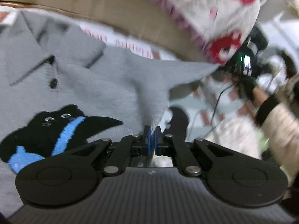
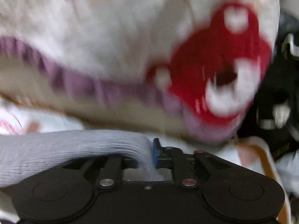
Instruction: Fold clothes
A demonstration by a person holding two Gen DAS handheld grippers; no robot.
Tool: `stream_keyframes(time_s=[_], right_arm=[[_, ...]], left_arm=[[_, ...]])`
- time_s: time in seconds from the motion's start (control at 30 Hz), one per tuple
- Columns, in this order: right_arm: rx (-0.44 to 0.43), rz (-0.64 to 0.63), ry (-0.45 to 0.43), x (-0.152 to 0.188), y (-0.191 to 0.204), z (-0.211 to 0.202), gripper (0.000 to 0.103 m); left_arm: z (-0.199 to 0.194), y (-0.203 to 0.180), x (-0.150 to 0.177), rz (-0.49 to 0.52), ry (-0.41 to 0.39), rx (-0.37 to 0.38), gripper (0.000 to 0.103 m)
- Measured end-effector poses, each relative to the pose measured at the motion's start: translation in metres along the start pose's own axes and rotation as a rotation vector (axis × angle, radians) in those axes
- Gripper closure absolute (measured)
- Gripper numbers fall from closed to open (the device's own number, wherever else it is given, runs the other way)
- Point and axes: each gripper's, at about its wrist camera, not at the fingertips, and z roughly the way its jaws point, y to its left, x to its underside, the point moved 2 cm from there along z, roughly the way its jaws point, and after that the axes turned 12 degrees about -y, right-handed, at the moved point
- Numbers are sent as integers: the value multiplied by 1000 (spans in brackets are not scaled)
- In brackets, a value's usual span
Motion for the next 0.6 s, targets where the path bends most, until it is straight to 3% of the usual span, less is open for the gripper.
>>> stream_keyframes(time_s=[0.03, 0.1, 0.17, 0.23, 0.3, 0.4, 0.53, 0.6], right_arm=[[5, -35, 67, 13, 4, 8, 53], [10, -99, 191, 36, 11, 21, 54], [-61, -42, 188, 34, 24, 3, 53], [-192, 48, 140, 17, 44, -23, 53], [-346, 136, 78, -4, 68, -51, 52], [-573, 255, -17, -37, 107, -94, 48], [-784, 190, -88, -70, 204, -131, 46], [-890, 207, -70, -85, 256, -141, 46]], left_arm=[[16, -3, 7, 10, 32, -23, 96], [43, -5, 17, 5, 106, -73, 89], [47, -11, 19, 32, 110, -86, 78], [40, -18, 16, 69, 92, -86, 70], [17, -17, 9, 71, 32, -95, 62], [-29, 1, -6, 48, -97, -201, 61], [-105, 48, -24, -15, -310, -432, 59], [-130, 71, -24, -3, -374, -589, 58]])
